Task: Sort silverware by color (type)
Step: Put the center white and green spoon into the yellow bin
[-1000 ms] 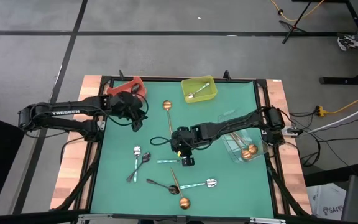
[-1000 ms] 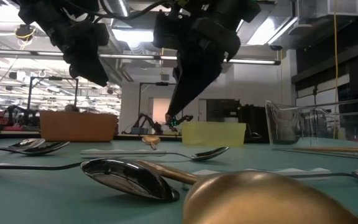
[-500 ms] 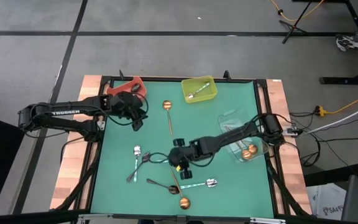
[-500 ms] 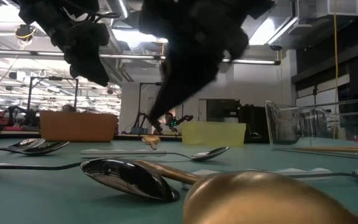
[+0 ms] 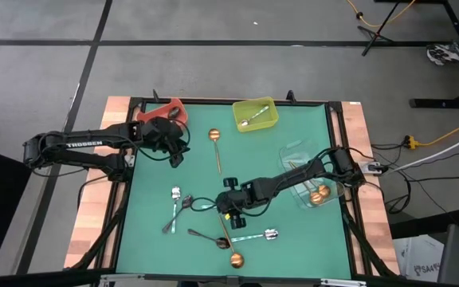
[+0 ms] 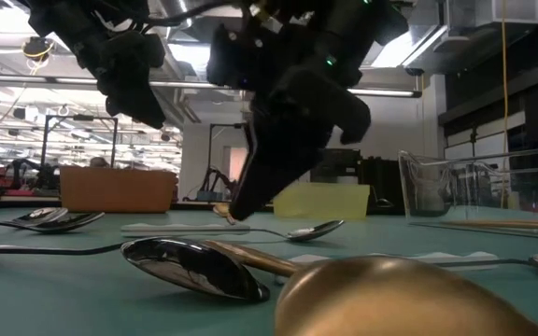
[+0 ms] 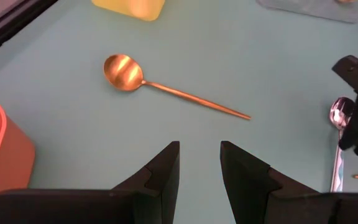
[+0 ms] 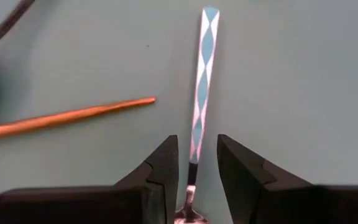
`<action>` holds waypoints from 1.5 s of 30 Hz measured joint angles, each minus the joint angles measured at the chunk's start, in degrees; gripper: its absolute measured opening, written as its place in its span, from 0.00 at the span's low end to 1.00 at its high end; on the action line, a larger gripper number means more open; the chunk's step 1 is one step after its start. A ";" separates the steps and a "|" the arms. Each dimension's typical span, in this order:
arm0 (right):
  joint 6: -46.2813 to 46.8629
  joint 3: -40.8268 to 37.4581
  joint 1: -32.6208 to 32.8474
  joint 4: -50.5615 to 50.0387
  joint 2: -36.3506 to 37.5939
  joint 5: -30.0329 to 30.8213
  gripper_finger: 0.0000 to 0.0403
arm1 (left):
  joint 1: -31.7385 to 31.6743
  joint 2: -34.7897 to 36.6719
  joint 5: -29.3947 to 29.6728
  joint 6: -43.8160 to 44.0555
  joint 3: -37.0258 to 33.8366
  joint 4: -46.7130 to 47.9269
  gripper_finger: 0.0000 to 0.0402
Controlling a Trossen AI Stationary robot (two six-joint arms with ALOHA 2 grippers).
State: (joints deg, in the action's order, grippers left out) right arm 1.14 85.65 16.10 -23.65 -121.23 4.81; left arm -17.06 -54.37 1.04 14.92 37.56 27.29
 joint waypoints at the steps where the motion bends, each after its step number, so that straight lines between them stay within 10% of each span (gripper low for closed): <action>1: 0.00 0.02 0.00 0.18 0.00 -0.03 0.25 | 0.00 0.00 0.00 0.00 0.00 0.00 0.27; 36: 0.08 0.07 -3.41 2.65 -3.21 -11.49 0.24 | 0.02 0.00 1.31 -0.04 0.00 -0.37 0.27; 45: 0.06 0.07 -3.49 2.65 -3.26 -11.33 0.05 | 0.02 0.00 1.31 -0.04 0.00 -0.37 0.27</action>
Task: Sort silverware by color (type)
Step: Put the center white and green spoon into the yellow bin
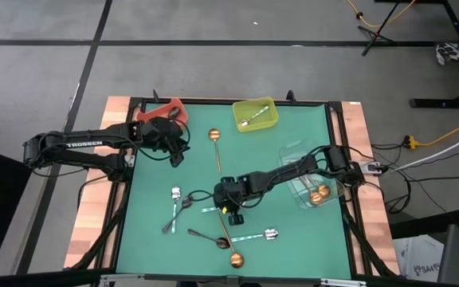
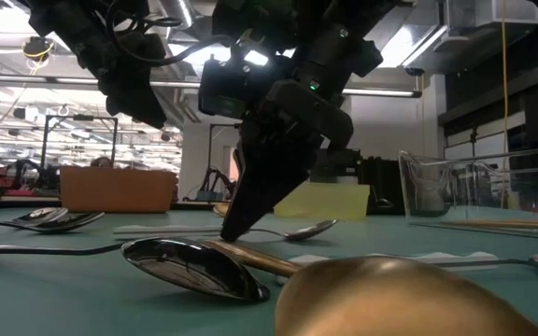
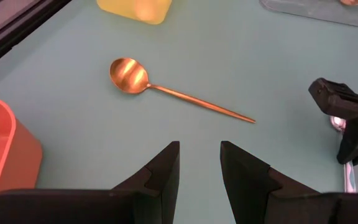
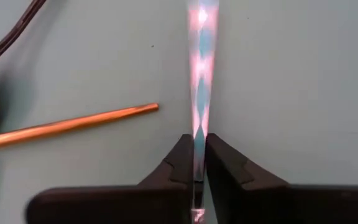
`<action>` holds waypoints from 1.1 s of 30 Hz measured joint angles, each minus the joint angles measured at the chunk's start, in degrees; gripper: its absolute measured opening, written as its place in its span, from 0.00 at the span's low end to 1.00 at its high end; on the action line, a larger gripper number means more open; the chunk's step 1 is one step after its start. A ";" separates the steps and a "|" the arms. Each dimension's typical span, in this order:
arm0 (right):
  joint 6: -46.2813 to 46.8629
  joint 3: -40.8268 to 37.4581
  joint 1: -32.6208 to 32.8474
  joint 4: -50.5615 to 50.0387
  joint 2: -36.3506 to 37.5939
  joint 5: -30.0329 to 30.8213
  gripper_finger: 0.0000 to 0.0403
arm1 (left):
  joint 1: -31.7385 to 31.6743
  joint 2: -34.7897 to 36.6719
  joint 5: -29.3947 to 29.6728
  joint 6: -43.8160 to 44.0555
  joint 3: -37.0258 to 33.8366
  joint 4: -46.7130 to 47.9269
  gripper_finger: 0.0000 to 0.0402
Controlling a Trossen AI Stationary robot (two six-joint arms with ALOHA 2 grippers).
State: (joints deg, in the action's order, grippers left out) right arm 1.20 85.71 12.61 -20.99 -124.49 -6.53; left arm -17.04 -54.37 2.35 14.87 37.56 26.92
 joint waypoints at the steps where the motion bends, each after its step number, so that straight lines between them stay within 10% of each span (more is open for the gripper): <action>1: 0.01 0.00 -0.03 -0.02 0.00 -0.01 0.03 | 0.00 0.00 0.03 0.00 0.00 0.00 0.27; 18: -4.75 0.53 -1.15 -4.55 3.48 5.65 0.01 | -0.02 0.00 7.43 0.02 0.00 -0.53 0.27; 33: -24.32 18.99 -6.66 -29.48 4.44 18.08 0.01 | -0.02 0.00 7.65 0.09 0.00 -0.96 0.27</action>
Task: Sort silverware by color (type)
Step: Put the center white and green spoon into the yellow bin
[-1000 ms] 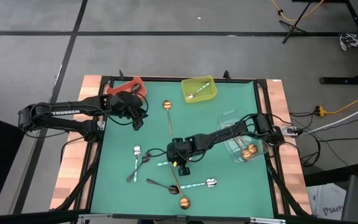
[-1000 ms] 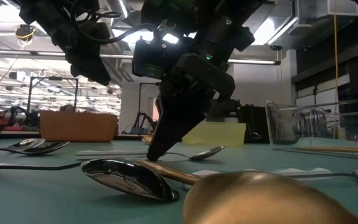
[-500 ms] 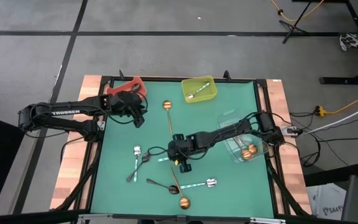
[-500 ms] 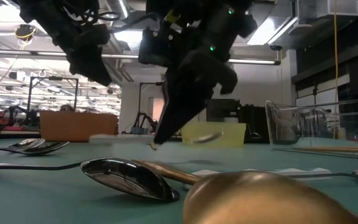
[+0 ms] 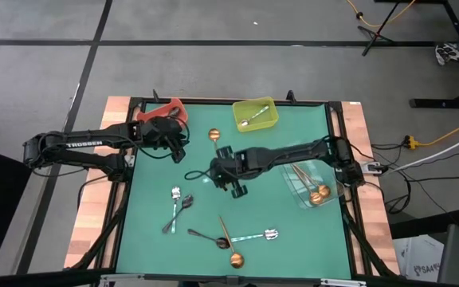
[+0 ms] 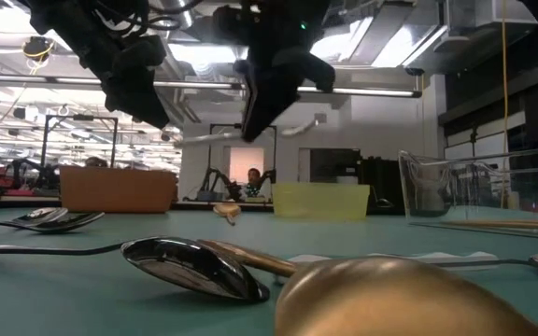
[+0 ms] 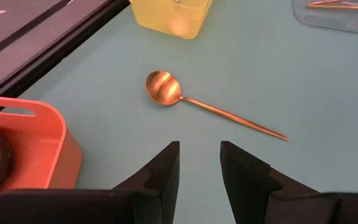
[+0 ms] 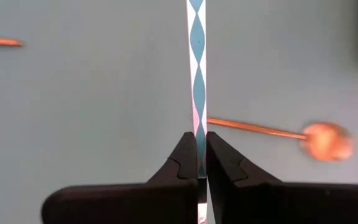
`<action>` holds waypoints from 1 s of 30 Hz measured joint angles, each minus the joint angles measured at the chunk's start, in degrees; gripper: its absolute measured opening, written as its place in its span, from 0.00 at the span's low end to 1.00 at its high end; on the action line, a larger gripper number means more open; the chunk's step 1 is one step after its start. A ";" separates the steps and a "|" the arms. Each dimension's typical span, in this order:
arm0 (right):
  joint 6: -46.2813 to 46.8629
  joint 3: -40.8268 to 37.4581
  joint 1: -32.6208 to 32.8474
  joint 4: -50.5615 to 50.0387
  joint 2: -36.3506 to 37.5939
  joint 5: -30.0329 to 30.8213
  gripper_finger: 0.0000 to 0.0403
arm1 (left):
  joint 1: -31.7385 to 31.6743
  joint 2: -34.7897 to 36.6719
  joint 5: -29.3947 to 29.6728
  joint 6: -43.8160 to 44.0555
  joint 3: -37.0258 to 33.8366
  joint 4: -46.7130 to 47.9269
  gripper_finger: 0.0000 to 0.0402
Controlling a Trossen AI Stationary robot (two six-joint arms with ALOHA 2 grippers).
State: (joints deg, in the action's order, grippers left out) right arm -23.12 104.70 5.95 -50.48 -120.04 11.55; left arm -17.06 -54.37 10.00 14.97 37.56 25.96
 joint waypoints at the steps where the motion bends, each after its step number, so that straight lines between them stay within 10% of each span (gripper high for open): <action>1: -1.34 0.97 -0.35 -1.13 0.02 1.18 0.01 | 0.00 0.00 0.00 0.00 0.00 0.00 0.27; 30: 1.85 18.36 -16.12 -25.08 0.02 2.41 0.00 | 0.00 0.00 0.00 0.00 0.00 0.04 0.27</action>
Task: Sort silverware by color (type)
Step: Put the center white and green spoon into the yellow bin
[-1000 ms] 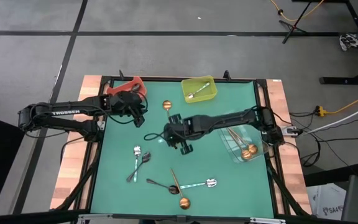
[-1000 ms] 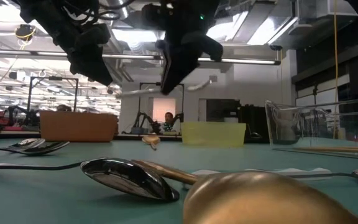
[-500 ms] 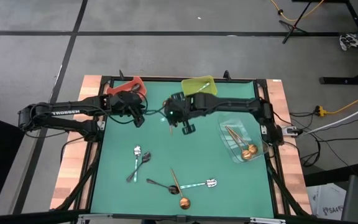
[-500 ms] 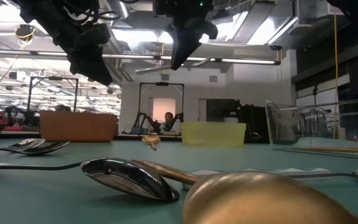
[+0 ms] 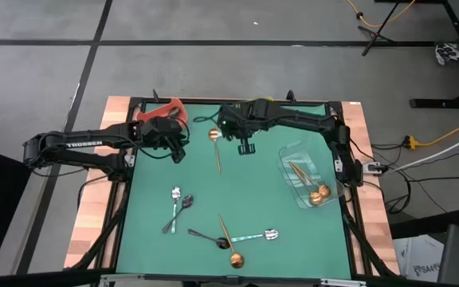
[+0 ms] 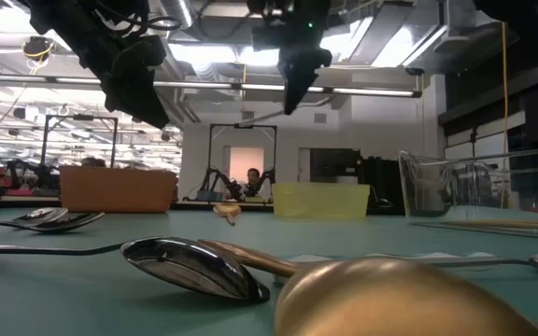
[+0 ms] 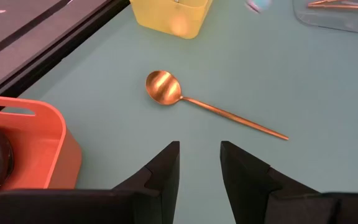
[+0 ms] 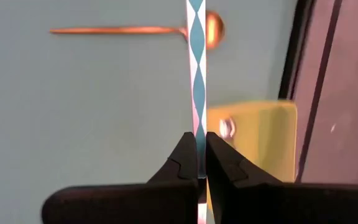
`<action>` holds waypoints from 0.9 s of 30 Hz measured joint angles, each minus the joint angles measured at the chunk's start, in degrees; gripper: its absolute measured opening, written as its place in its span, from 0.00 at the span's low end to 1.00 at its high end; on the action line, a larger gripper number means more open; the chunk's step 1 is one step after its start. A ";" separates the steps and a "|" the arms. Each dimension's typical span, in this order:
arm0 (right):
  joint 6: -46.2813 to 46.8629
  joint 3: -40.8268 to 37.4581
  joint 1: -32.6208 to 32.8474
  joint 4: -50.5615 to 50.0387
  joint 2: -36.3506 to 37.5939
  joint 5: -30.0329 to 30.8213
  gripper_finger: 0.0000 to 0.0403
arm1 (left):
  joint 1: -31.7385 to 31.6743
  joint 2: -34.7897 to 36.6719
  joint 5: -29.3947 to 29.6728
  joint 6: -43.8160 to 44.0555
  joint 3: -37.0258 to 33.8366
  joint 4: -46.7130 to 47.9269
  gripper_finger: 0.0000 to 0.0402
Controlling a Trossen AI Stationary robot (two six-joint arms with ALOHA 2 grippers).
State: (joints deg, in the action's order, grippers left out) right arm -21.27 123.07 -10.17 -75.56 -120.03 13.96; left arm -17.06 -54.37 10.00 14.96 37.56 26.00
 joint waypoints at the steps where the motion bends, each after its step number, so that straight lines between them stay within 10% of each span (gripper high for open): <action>1: 1.43 0.00 -0.76 -0.40 0.00 0.27 0.00 | 0.00 0.00 0.00 -0.01 0.00 0.00 0.27; 27: 65.97 0.00 -12.87 -5.58 0.00 11.04 0.00 | 0.00 0.00 0.00 -0.02 0.00 0.02 0.27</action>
State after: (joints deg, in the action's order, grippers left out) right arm 44.70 123.07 -23.05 -81.13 -120.03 24.99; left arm -17.06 -54.37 10.00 14.94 37.56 26.02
